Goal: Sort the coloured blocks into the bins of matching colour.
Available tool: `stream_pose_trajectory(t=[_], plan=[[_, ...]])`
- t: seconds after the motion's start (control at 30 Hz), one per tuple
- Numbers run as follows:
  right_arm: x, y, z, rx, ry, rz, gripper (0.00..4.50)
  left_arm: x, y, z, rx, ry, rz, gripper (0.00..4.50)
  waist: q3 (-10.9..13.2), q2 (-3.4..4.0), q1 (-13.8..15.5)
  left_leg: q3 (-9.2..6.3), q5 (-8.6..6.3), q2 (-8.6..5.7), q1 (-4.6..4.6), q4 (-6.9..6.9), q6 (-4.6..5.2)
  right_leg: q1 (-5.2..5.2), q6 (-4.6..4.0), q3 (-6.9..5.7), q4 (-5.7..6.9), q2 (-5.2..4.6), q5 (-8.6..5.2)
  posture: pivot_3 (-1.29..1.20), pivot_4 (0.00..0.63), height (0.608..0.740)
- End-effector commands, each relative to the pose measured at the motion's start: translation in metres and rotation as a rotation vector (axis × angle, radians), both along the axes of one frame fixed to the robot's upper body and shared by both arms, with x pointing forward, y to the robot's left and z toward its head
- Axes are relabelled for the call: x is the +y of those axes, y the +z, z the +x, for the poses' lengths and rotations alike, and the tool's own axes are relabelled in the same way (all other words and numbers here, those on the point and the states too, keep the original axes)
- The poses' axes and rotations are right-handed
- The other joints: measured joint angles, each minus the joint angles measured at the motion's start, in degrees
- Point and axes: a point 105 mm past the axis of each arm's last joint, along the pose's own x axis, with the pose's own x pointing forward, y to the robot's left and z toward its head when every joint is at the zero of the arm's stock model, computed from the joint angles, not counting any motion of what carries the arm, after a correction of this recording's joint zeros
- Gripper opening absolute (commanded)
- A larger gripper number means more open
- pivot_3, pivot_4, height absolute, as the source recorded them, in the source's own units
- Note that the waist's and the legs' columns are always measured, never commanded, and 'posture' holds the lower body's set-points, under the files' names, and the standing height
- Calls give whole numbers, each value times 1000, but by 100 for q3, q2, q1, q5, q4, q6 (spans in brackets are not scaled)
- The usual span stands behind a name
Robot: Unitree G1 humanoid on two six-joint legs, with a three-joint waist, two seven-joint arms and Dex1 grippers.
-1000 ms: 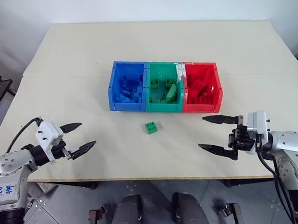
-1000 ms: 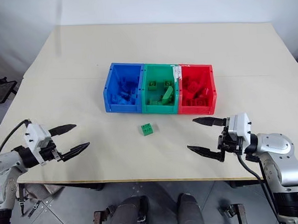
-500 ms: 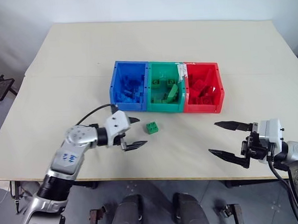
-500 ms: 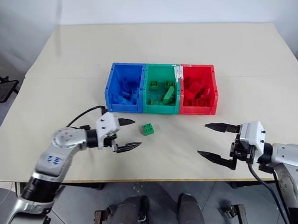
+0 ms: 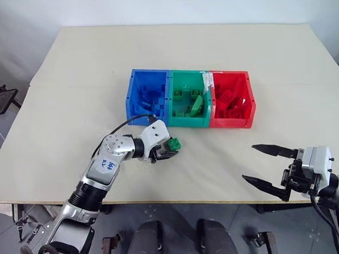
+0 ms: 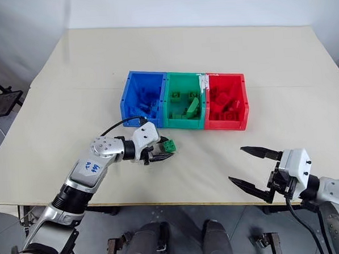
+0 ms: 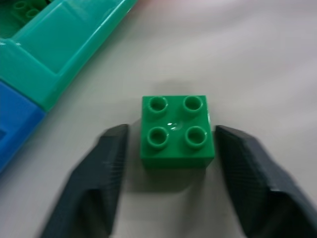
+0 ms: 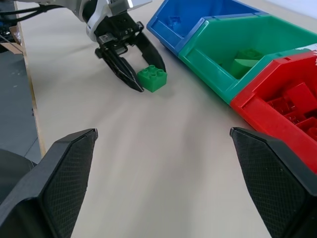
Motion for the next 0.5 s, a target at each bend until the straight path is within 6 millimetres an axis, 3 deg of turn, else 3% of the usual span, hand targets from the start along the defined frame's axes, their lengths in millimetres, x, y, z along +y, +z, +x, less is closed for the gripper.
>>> stream_pose_trajectory(t=[0.03,0.07,0.17,0.27,0.5], plan=[[2,10,0,-47,2,17,4500,1,3,2,-16,3,1,1659,0,0,-1,0,0,0,0,1,0,0,0,0,1,0,0,0,150,740],[2,10,1,-48,3,17,4500,-2,11,4,-55,-6,-37,1474,0,0,-1,0,1,0,0,1,0,0,0,1,0,0,0,0,150,740],[2,11,2,-51,4,17,4500,-9,44,3,-134,-45,-218,1482,0,0,0,0,2,0,-1,2,1,-1,0,1,0,-2,0,0,150,740],[0,12,3,-58,-11,19,4500,-10,63,4,-153,-63,-291,1482,0,0,1,-2,1,-1,-2,2,1,0,0,0,0,-3,0,0,150,740],[-28,29,8,-146,-245,103,4500,-32,101,39,-240,-25,-366,1482,0,-4,110,-1,5,-12,-6,5,9,4,10,-1,-3,-4,6,0,150,740]])
